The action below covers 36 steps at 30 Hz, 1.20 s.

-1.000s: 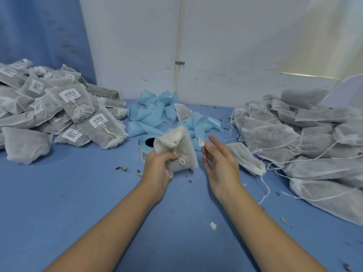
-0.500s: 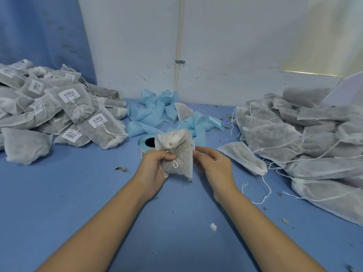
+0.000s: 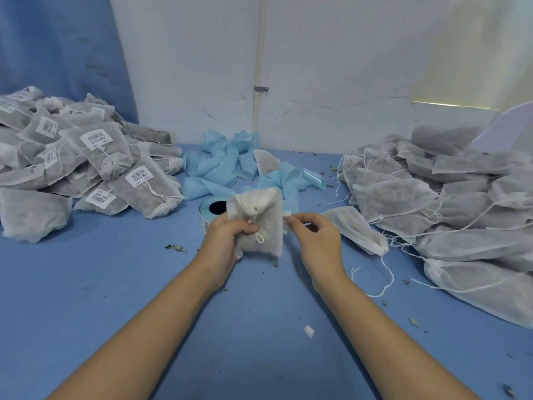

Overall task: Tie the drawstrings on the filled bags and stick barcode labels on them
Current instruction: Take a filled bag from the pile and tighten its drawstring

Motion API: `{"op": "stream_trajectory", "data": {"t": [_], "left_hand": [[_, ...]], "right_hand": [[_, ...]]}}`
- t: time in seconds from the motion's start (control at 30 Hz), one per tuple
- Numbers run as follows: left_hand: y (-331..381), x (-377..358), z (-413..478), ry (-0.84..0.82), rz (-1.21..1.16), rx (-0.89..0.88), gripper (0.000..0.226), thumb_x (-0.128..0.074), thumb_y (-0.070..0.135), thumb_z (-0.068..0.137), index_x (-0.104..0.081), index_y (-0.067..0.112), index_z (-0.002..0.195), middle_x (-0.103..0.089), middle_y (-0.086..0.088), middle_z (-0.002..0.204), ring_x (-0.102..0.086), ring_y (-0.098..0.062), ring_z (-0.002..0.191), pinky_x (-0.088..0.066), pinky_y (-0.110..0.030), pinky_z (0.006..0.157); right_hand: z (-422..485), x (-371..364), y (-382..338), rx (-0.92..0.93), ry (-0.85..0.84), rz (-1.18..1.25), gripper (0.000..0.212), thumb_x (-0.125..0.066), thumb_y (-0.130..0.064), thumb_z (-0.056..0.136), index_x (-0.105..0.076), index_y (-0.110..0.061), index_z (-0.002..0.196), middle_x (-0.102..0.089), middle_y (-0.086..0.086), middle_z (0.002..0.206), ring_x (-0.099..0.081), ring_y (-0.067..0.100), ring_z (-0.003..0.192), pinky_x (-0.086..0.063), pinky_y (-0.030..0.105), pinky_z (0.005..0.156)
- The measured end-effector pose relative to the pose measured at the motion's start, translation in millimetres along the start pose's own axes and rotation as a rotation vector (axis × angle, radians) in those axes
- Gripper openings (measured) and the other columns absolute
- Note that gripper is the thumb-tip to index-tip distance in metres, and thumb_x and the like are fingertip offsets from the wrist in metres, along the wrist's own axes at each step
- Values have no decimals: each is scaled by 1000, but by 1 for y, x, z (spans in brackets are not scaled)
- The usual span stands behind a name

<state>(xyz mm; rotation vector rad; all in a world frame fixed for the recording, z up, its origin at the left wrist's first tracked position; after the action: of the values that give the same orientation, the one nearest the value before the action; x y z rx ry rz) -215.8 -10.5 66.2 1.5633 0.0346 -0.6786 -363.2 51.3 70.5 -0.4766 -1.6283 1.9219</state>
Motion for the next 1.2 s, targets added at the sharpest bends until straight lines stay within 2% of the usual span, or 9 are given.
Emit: {"op": "stream_trajectory", "data": {"t": [0.13,0.23,0.37,0.53,0.63,0.9,1.03,1.1,1.2], "left_hand": [[8,2,2,127,-78,-102,30,-55,-7,87,-60,7,113,-71,-6,99,-68,-16,89,-54,-25,78],[8,1,0,194,-5,-146,36,-59,-1,88,-55,4,124,-66,-15,117,-64,-25,105,-52,-34,91],[9,-2,1,221,36,-181,39,-61,2,88,-52,2,126,-62,-19,121,-60,-33,114,-44,-50,103],[9,-6,0,212,36,-190,39,-60,1,89,-51,0,126,-62,-22,120,-60,-35,112,-44,-52,101],[9,-8,0,182,19,-182,40,-60,2,89,-49,-3,127,-59,-26,123,-58,-38,113,-44,-53,102],[6,-14,-2,110,-20,-133,38,-64,9,87,-55,3,123,-66,-15,113,-62,-30,106,-46,-46,101],[5,-13,-3,113,21,-125,30,-63,16,89,-60,8,118,-69,-10,110,-65,-25,102,-49,-43,97],[5,-12,-2,116,45,-121,23,-62,21,90,-64,13,112,-73,-5,103,-68,-20,96,-53,-36,87],[7,-11,-3,115,100,-111,14,-62,26,90,-68,20,101,-75,1,94,-70,-16,88,-54,-29,77]], "right_hand": [[-2,4,-4,-98,103,310,9,-68,-18,87,-67,-24,80,-64,-14,74,-56,-7,62,-42,7,60],[-8,-8,-5,-252,37,511,7,-70,-19,85,-66,-24,80,-66,-14,69,-59,-1,63,-41,15,60],[-21,-28,-3,-445,-88,709,5,-69,-18,84,-67,-16,89,-66,-8,67,-56,1,55,-37,15,50],[-24,-33,1,-473,-143,671,13,-68,-18,86,-67,-12,97,-65,-6,69,-53,1,55,-36,14,48],[-24,-33,2,-436,-166,572,3,-69,-18,86,-68,-14,85,-63,-8,63,-51,2,57,-37,14,51],[-21,-26,2,-331,-124,359,22,-76,-30,80,-63,-15,71,-54,-5,55,-46,7,50,-43,18,53],[-21,-28,3,-278,-137,227,36,-78,-41,75,-61,-11,85,-57,-7,57,-50,8,49,-46,21,49],[-22,-29,4,-247,-145,194,46,-79,-44,73,-57,-11,97,-63,-5,73,-56,7,58,-48,22,52],[-23,-30,0,-149,-209,250,33,-78,-36,78,-60,-16,98,-65,-4,80,-58,6,63,-45,18,52]]}}
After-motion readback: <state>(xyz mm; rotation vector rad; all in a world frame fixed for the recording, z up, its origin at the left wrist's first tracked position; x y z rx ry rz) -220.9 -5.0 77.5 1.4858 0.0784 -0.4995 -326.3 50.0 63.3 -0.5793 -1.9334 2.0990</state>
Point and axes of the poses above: each hand's wrist, its own z-axis towards the middle knuckle, its own x-axis out of the back of the hand, y = z × x, the point moved 5 cm from there along z, towards the middle knuckle
